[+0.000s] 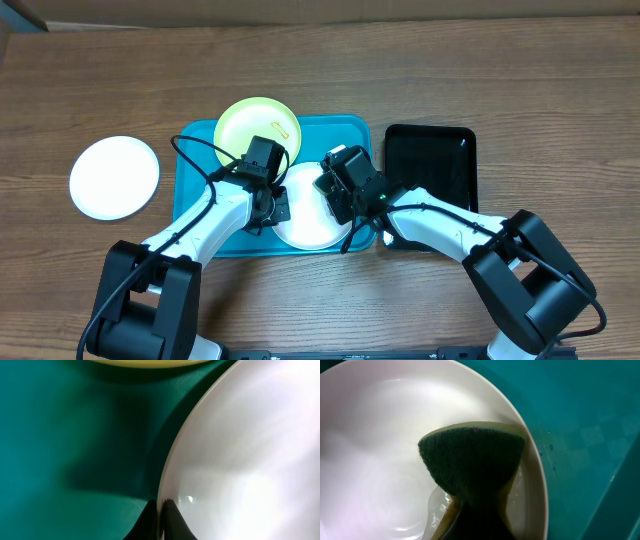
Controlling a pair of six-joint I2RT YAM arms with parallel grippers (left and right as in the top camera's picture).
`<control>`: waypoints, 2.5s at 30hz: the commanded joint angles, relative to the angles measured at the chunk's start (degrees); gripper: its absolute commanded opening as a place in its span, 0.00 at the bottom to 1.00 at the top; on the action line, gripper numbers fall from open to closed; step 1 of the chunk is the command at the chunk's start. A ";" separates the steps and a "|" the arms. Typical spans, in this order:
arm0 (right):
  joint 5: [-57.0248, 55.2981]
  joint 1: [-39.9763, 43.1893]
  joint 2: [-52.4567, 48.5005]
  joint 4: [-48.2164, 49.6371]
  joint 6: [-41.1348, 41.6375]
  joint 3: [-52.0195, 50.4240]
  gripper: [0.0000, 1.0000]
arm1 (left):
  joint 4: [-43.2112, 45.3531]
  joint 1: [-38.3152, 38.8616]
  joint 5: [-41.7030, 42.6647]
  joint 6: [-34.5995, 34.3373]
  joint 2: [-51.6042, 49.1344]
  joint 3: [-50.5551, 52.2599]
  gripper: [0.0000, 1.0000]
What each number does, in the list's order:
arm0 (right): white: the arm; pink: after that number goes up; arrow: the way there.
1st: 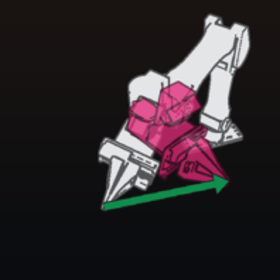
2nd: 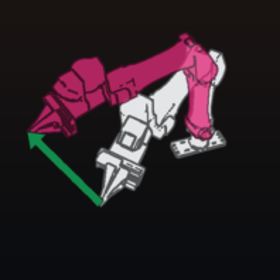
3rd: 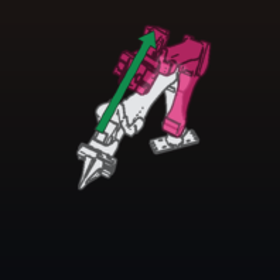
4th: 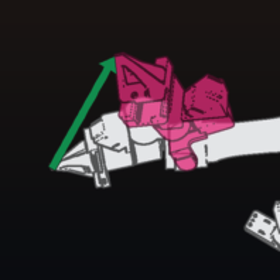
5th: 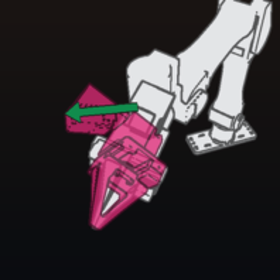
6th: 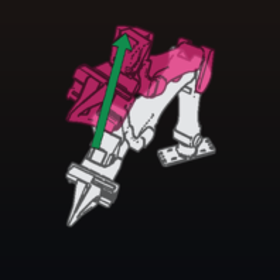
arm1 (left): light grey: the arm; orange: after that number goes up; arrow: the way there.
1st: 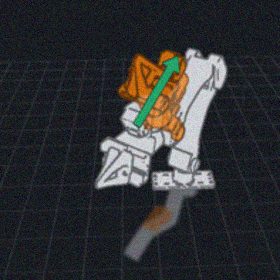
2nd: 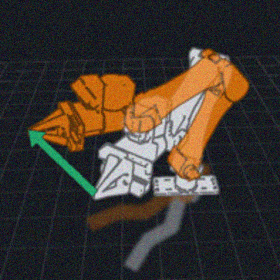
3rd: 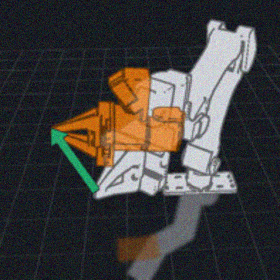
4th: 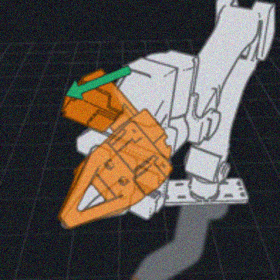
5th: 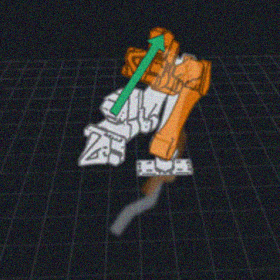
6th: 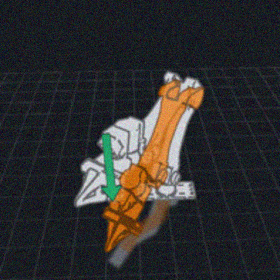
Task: Clean dirty plates on tray and stack at the side
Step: 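Scrub the stained plate with the sponge while the left gripper holds it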
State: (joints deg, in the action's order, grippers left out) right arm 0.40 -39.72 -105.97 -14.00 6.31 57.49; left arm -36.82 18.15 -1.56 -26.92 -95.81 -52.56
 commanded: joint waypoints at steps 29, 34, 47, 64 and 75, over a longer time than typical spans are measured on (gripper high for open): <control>2.95 1.79 -2.49 1.97 2.05 1.62 0.04 | -0.85 0.37 0.09 0.11 -0.61 -0.15 0.04; 10.12 0.59 -2.49 -2.54 2.89 1.62 0.04 | -0.85 0.37 0.09 0.09 -0.63 -0.15 0.04; 12.17 -3.13 -2.49 5.53 8.61 1.40 0.04 | -0.87 0.37 0.13 0.09 -0.63 -0.15 0.04; -0.33 -3.02 -6.40 9.97 8.72 1.40 0.08 | -0.85 0.37 0.11 0.07 -0.61 -0.15 0.04; -0.35 -3.02 1.36 -4.59 8.74 1.53 0.04 | -1.14 0.35 0.09 0.07 -0.61 -0.15 0.04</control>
State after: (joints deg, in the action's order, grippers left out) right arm 0.93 -42.83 -107.96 -15.11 15.00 60.45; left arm -37.15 18.15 -1.28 -26.92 -95.81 -52.56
